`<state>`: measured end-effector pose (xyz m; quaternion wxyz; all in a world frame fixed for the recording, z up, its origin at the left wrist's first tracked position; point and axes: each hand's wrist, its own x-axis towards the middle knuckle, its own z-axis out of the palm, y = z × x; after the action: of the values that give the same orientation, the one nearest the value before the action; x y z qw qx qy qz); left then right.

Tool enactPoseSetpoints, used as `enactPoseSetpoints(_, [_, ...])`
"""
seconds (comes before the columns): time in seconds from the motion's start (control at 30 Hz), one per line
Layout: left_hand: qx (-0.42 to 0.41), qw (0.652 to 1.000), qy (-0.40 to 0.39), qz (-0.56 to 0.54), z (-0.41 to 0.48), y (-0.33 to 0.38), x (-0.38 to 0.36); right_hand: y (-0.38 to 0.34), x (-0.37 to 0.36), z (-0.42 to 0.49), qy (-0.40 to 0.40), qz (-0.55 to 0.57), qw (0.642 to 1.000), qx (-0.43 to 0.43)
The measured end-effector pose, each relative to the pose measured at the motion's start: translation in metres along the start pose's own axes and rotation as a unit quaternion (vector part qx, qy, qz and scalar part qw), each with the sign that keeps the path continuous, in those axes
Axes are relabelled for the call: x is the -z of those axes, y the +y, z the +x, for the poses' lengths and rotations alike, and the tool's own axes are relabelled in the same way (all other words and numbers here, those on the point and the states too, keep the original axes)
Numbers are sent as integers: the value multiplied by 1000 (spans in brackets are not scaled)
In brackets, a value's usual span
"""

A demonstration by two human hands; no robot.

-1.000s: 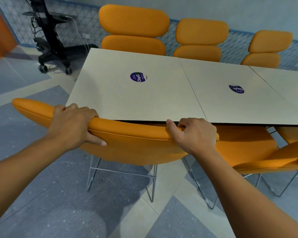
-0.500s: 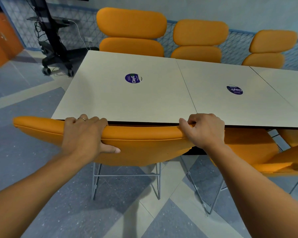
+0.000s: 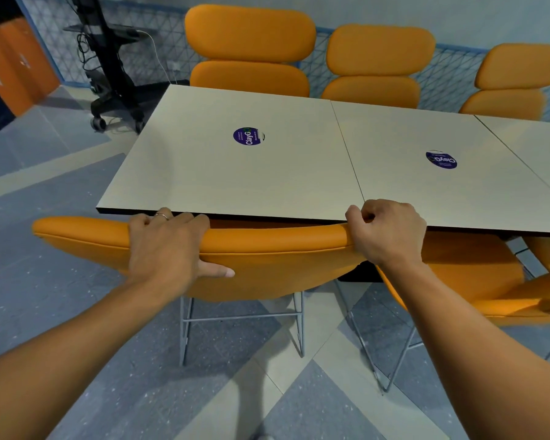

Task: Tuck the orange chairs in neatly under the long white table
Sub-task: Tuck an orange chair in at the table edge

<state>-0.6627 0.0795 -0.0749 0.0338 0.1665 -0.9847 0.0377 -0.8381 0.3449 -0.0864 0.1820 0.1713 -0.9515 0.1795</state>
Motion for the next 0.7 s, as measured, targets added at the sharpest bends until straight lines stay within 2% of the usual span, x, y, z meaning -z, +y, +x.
enactPoseSetpoints(0.47, [-44, 998, 40, 8, -11, -20, -6, -18, 12, -34, 3, -12, 1000, -24])
enactPoseSetpoints(0.7, [-43, 998, 48, -19, -22, -16, -8, -7, 11, -39, 12, -21, 1000, 6])
